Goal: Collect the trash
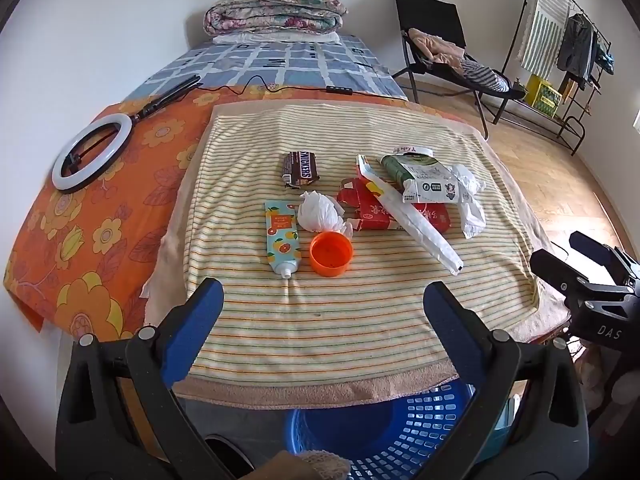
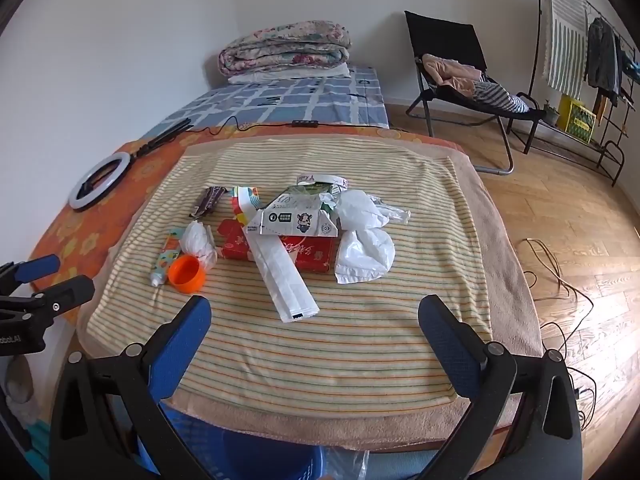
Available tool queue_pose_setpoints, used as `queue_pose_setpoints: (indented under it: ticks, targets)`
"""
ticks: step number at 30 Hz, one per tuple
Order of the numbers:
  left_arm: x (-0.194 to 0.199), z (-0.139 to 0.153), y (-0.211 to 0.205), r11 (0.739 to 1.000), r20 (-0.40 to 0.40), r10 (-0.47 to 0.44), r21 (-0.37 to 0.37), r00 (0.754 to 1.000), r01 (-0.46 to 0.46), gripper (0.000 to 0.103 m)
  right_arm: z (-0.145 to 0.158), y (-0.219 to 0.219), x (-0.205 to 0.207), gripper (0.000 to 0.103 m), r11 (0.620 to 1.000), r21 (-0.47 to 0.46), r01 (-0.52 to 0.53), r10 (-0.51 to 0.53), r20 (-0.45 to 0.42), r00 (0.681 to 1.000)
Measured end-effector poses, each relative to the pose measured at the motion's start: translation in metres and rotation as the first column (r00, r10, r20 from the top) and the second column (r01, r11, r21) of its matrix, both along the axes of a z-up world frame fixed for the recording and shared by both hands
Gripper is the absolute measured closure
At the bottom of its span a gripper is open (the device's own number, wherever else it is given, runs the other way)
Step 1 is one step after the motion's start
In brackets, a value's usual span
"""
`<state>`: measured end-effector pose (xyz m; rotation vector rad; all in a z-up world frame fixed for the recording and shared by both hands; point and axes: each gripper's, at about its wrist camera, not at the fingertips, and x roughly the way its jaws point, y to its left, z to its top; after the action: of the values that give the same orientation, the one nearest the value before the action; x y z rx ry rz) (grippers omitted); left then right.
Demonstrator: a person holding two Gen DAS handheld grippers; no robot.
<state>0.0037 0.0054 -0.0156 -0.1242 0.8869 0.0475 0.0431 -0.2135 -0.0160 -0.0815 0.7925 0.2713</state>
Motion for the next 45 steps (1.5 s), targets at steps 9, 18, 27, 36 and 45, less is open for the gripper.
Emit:
queue_pose_setpoints:
  ticks: [9,18,27,36,45]
  targets:
    - [-0.001,0.0003,0.0001,1.0,0.0,0.0,0.001,1.0,0.0,0.001,-0.0029,-0.0001,-0.0003,0.0,1.0,-0.003,0.005,-0.005,-0.003,1.0]
    - [-0.0009,0.0,0.0008,1.0,0.0,-0.002,0.0,1.0,0.002,0.001,-0.0033,-0.0007,0.0002,0.0,1.0,-0.006,0.004,-0.004,-0.008,1.0]
    - [-0.0007,-0.0003,0.0013,1.0,-0.002,-0.002,-0.001,1.0,0.002,0.001,-0.0034,-0.0008,0.0006,0.0,1.0,-0.011,0.01,-0.01,-0.013,1.0]
    - [-0.0015,-0.0018,0.0015,1.0,-0.003,-0.001,0.002,1.0,0.001,0.001,-0.0031,-0.0011,0.0006,0.0,1.0,-0.011,0.01,-0.01,-0.013,1.0]
    - [-0.0014,-0.0021,0.0019,1.0,-0.005,0.0,0.001,1.0,0.0,0.001,-0.0033,-0.0012,0.0007,0.0,1.0,-0.011,0.01,-0.01,-0.014,1.0]
